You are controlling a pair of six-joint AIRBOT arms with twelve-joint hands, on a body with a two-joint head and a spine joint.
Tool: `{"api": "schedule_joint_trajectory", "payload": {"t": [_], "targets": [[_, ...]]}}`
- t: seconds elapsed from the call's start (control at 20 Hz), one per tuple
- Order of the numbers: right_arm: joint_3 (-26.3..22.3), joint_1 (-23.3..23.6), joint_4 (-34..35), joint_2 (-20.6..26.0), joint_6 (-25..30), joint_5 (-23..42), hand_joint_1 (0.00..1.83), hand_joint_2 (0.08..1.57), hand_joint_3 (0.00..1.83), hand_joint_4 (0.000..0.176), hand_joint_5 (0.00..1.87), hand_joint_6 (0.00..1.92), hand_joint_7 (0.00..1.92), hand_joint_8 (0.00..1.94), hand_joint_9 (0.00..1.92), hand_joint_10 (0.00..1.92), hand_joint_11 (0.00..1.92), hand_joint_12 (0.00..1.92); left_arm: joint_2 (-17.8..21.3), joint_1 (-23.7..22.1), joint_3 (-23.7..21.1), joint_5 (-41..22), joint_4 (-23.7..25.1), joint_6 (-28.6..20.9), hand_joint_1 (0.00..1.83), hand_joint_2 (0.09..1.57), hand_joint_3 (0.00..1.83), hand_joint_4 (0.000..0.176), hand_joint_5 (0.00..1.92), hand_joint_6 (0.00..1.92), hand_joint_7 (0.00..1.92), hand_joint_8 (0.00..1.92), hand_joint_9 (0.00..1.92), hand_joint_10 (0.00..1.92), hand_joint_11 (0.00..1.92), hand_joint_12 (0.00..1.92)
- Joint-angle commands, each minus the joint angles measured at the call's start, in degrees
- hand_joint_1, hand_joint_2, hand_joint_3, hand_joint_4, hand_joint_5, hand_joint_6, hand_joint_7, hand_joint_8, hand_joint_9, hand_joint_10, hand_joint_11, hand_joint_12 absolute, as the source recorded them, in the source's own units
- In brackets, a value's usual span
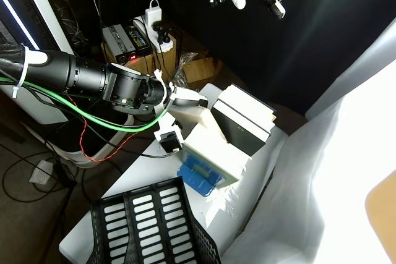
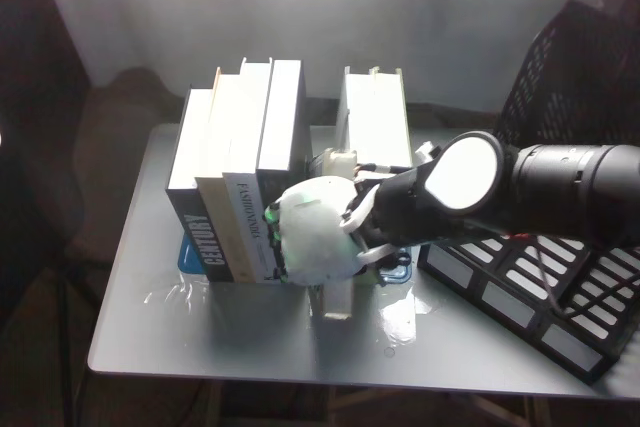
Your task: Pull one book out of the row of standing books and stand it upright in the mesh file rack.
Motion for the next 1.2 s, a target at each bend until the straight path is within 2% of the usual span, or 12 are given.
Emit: {"api": "schedule_joint_trajectory", "payload": {"t": [0.0, 0.1, 0.2, 0.4, 0.45, 0.5, 0.55, 0.6, 0.8, 0.9, 1.0, 1.15], "targets": [[0.7, -0.6, -1.0, 1.6, -0.2, -2.8, 1.24, 1.14, 0.00, 0.000, 0.86, 1.04, 1.04, 1.12, 0.87, 1.37, 0.59, 1.89, 0.7, -0.1, 0.5, -7.4, -2.3, -0.3, 0.42, 1.40, 0.00, 0.029, 0.10, 0.01, 0.00, 0.00, 0.00, 0.00, 0.00, 0.00], [0.7, -0.6, -1.0, 1.6, -0.2, -2.8, 1.25, 1.21, 0.00, 0.000, 0.92, 0.95, 0.97, 1.33, 0.96, 1.67, 0.74, 1.92, 0.7, -0.1, 0.5, -7.5, -2.4, -0.3, 0.42, 1.41, 0.00, 0.022, 0.10, 0.01, 0.00, 0.00, 0.00, 0.00, 0.00, 0.00], [0.8, -0.6, -1.0, 1.6, -0.2, -2.8, 1.33, 1.21, 0.00, 0.000, 0.78, 1.18, 0.97, 1.27, 0.80, 1.38, 0.57, 1.92, 0.7, -0.1, 0.5, -7.6, -2.5, -0.3, 0.35, 1.41, 0.00, 0.039, 0.09, 0.00, 0.00, 0.00, 0.00, 0.00, 0.00, 0.00], [0.9, -0.6, -1.0, 1.6, -0.2, -2.8, 1.25, 1.23, 0.00, 0.000, 0.92, 0.94, 0.95, 1.37, 0.96, 1.76, 0.80, 1.92, 0.7, -0.1, 0.5, -7.7, -2.7, -0.3, 0.34, 1.42, 0.00, 0.038, 0.08, 0.00, 0.00, 0.00, 0.00, 0.00, 0.00, 0.00], [1.0, -0.6, -1.0, 1.6, -0.2, -2.8, 1.17, 1.22, 0.00, 0.000, 0.95, 1.10, 1.18, 1.68, 1.07, 1.87, 0.89, 1.92, 0.7, -0.1, 0.5, -7.7, -2.8, -0.3, 0.37, 1.42, 0.00, 0.030, 0.09, 0.00, 0.00, 0.00, 0.00, 0.00, 0.00, 0.00], [1.0, -0.6, -1.0, 1.6, -0.2, -2.8, 1.32, 1.19, 0.00, 0.000, 0.84, 1.22, 1.08, 1.10, 0.83, 1.44, 0.55, 1.85, 0.6, -0.1, 0.5, -7.8, -2.8, -0.3, 0.40, 1.41, 0.00, 0.035, 0.10, 0.01, 0.00, 0.00, 0.00, 0.00, 0.00, 0.00], [1.0, -0.6, -1.0, 1.6, -0.2, -2.7, 1.37, 1.19, 0.00, 0.000, 0.92, 1.01, 1.10, 0.98, 0.86, 1.34, 0.59, 1.86, 0.5, -0.1, 0.5, -7.8, -2.8, -0.3, 0.41, 1.41, 0.00, 0.030, 0.10, 0.01, 0.00, 0.00, 0.00, 0.00, 0.00, 0.00], [1.1, -0.6, -0.8, 1.6, -0.2, -2.7, 1.37, 1.21, 0.00, 0.000, 0.90, 1.08, 1.03, 1.18, 0.85, 1.22, 0.61, 1.84, 0.5, 0.0, 0.5, -7.8, -2.8, -0.3, 0.41, 1.41, 0.00, 0.031, 0.10, 0.01, 0.00, 0.00, 0.00, 0.00, 0.00, 0.00], [0.3, 0.0, 0.6, 2.4, -0.2, -0.7, 1.38, 1.20, 0.00, 0.000, 0.90, 1.22, 1.06, 0.94, 0.85, 1.26, 0.64, 1.83, 0.5, 0.6, 0.3, -7.4, -3.2, -0.3, 0.43, 1.40, 0.00, 0.024, 0.10, 0.00, 0.00, 0.00, 0.00, 0.00, 0.00, 0.00], [-0.8, 0.7, 1.7, 3.4, -0.2, 0.4, 1.26, 1.20, 0.00, 0.000, 1.00, 0.86, 0.99, 1.28, 1.01, 1.77, 0.76, 1.92, 0.6, 0.8, 0.1, -7.4, -3.3, -0.3, 0.47, 1.39, 0.00, 0.004, 0.12, 0.01, 0.00, 0.00, 0.00, 0.00, 0.00, 0.00], [-2.2, 1.5, 2.4, 4.8, -0.2, 3.1, 1.35, 1.16, 0.00, 0.000, 0.88, 1.30, 1.00, 0.90, 0.75, 1.32, 0.40, 1.78, 0.7, 0.8, 0.0, -7.3, -3.4, -0.3, 0.47, 1.39, 0.00, 0.008, 0.12, 0.01, 0.01, 0.00, 0.00, 0.00, 0.00, 0.00], [-4.8, 3.6, 2.9, 7.3, -0.2, 4.9, 1.36, 1.13, 0.00, 0.000, 0.92, 1.17, 1.04, 0.80, 0.79, 1.30, 0.41, 1.65, 1.1, 0.8, -0.3, -7.0, -3.1, -0.3, 0.48, 1.40, 0.00, 0.000, 0.11, 0.00, 0.00, 0.00, 0.00, 0.00, 0.00, 0.00]]}}
